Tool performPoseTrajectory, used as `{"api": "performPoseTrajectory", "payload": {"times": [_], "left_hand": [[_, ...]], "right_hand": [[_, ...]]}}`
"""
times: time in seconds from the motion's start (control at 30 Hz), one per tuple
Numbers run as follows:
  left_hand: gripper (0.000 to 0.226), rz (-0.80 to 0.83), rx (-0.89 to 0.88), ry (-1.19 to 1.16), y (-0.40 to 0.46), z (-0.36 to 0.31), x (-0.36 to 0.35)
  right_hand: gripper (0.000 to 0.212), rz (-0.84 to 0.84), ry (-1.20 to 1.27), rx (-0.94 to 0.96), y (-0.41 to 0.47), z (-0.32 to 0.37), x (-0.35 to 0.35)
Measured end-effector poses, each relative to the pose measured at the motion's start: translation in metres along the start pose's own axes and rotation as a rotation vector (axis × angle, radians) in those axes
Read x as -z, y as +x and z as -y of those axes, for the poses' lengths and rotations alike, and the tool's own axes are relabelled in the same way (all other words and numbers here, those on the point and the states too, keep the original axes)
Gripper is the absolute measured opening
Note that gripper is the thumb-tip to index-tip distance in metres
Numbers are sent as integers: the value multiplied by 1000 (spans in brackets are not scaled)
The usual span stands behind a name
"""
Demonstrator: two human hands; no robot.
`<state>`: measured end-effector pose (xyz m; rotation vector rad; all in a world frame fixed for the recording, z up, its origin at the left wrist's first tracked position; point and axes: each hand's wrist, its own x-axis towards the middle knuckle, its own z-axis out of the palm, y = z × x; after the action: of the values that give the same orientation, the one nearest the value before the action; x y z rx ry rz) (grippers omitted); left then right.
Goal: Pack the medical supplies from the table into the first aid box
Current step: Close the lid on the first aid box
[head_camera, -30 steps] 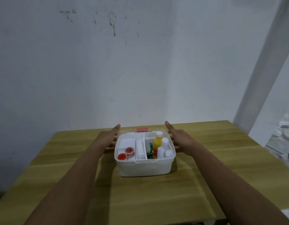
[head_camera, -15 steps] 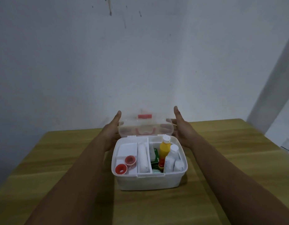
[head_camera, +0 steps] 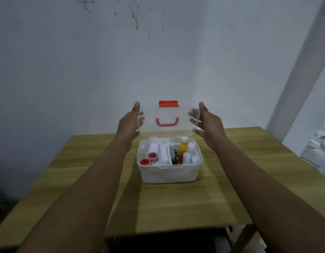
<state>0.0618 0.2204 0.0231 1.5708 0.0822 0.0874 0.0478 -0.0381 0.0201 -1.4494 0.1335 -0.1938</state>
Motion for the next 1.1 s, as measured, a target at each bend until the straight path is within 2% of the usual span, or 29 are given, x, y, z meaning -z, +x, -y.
{"api": "performPoseTrajectory", "payload": {"times": [0.1, 0.23, 0.4, 0.57, 0.63, 0.77, 0.9, 1.1], "left_hand": [[45, -31, -61, 87, -28, 7, -1], [45, 9, -199, 314, -61, 29, -5], [63, 130, -304, 597, -77, 60, -4], [72, 168, -351, 636, -90, 66, -2], [84, 166, -379, 671, -94, 66, 0], [119, 215, -446, 721, -94, 69, 8], [118, 197, -505, 805, -79, 76, 10], [114, 188, -538, 777, -45, 81, 2]], "right_hand": [[45, -57, -96, 119, -24, -10, -1], [33, -22, -269, 245, -51, -30, 1], [66, 92, -668, 409, -70, -59, 5], [103, 151, -855, 526, -80, -76, 14], [111, 155, -898, 523, -79, -78, 16], [115, 192, -940, 558, -75, -78, 19], [116, 187, -955, 595, -68, -83, 20], [114, 160, -941, 600, -34, -88, 16]]}}
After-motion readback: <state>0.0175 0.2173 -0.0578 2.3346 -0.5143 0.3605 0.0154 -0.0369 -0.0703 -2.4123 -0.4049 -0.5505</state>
